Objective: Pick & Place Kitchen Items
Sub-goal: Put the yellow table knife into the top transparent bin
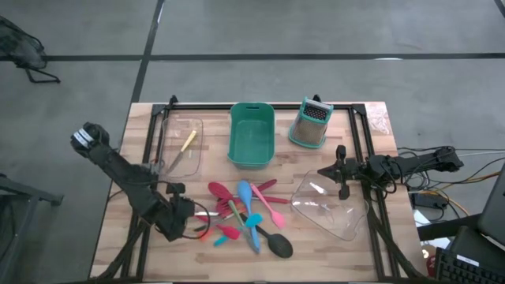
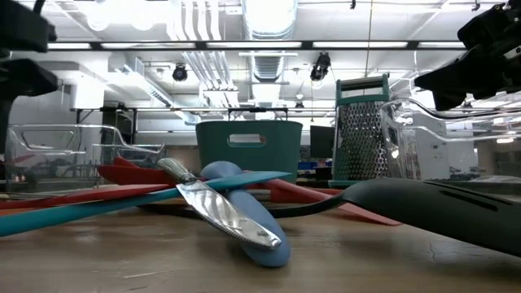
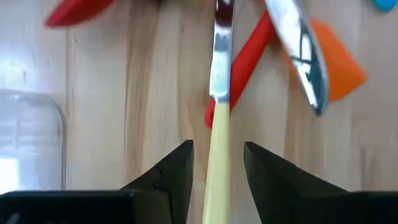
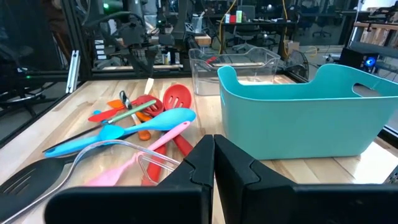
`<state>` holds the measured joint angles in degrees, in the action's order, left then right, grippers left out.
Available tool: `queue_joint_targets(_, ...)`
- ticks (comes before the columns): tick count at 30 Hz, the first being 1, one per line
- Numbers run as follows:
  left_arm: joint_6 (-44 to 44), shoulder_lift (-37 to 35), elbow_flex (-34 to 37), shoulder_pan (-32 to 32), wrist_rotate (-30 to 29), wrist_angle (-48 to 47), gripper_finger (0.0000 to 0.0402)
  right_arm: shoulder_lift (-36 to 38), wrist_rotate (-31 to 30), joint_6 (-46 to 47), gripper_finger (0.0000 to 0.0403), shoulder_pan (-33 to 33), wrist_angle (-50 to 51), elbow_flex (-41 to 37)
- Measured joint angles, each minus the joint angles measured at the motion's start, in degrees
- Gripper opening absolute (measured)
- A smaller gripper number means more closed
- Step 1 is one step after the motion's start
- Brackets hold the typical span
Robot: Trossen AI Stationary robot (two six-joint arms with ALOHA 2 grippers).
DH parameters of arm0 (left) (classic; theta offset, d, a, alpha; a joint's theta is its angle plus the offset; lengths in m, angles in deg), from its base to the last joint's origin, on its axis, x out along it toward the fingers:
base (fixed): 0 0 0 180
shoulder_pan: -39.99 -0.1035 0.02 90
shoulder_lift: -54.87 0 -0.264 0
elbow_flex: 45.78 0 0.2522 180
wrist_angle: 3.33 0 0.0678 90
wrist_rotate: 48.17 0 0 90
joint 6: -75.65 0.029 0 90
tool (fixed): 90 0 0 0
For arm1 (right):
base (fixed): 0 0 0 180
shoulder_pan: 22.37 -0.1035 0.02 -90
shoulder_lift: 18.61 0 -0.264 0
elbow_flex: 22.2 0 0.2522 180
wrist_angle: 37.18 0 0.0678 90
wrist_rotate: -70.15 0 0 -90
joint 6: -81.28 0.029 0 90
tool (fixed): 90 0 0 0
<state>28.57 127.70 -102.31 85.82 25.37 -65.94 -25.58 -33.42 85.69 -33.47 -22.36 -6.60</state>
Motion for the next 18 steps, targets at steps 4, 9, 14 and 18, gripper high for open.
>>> queue_joint_targets(4, -2.5, 0.0, 3.3, 0.1, 0.4, 0.2, 0.0147, 0.0, 0.0, 0.0, 0.0008, 0.0, 0.0, 0.0)
queue_joint_targets(9, -4.5, 0.0, 6.4, 0.1, 1.7, 1.1, 0.0147, 0.0, 0.0, 0.0, 0.0008, 0.0, 0.0, 0.0)
queue_joint_targets(14, -5.8, 0.0, 7.0, 0.1, 2.5, 1.6, 0.0147, 0.0, 0.0, 0.0, 0.0008, 0.0, 0.0, 0.0)
queue_joint_targets(18, -6.1, 0.0, 6.7, 0.1, 2.5, 1.7, 0.0147, 0.0, 0.0, 0.0, 0.0008, 0.0, 0.0, 0.0)
